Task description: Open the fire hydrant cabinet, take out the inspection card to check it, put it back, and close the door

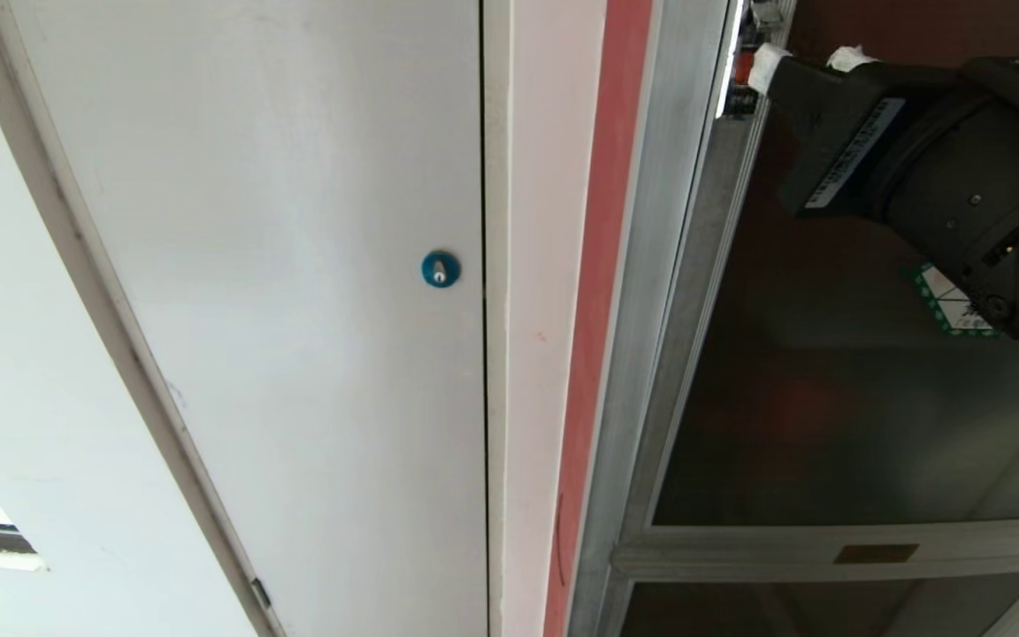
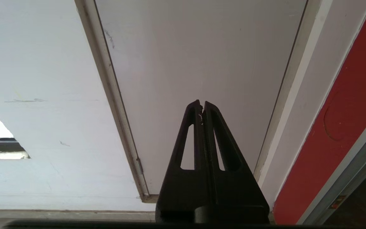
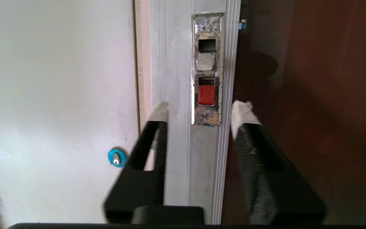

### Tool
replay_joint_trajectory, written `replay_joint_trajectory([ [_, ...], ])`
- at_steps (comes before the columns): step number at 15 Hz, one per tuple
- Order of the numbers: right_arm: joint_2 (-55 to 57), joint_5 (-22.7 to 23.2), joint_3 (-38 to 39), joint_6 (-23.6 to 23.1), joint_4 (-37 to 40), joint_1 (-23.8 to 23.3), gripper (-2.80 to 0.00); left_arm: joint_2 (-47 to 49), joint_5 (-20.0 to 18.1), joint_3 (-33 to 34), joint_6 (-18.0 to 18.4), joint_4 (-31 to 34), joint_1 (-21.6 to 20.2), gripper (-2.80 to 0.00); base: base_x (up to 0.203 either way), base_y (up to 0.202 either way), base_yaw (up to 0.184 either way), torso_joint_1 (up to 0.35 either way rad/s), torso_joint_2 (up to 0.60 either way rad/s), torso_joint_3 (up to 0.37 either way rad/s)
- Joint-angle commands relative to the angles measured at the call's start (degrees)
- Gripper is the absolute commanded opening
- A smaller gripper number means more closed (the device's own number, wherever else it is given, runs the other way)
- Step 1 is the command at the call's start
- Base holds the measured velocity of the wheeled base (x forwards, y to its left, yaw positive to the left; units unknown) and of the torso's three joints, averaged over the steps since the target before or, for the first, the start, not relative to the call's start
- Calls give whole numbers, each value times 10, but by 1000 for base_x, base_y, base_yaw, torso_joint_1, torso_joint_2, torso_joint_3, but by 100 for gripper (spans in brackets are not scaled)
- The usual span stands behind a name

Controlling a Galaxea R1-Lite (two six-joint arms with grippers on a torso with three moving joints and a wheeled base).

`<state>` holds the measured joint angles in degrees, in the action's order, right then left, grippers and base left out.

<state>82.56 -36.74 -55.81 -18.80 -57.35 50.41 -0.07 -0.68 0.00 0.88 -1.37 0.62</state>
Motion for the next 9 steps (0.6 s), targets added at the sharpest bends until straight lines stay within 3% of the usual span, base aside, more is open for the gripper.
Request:
replay_joint_trajectory([
  [1, 20, -5, -17, -2, -3, 0, 0, 1, 0, 8, 0, 0, 0, -280, 0, 0, 0, 0, 0, 0],
  [9, 53, -14, -71, -12, 0, -29, 0, 1, 0, 8, 0, 0, 0, -280, 0, 0, 0, 0, 0, 0],
])
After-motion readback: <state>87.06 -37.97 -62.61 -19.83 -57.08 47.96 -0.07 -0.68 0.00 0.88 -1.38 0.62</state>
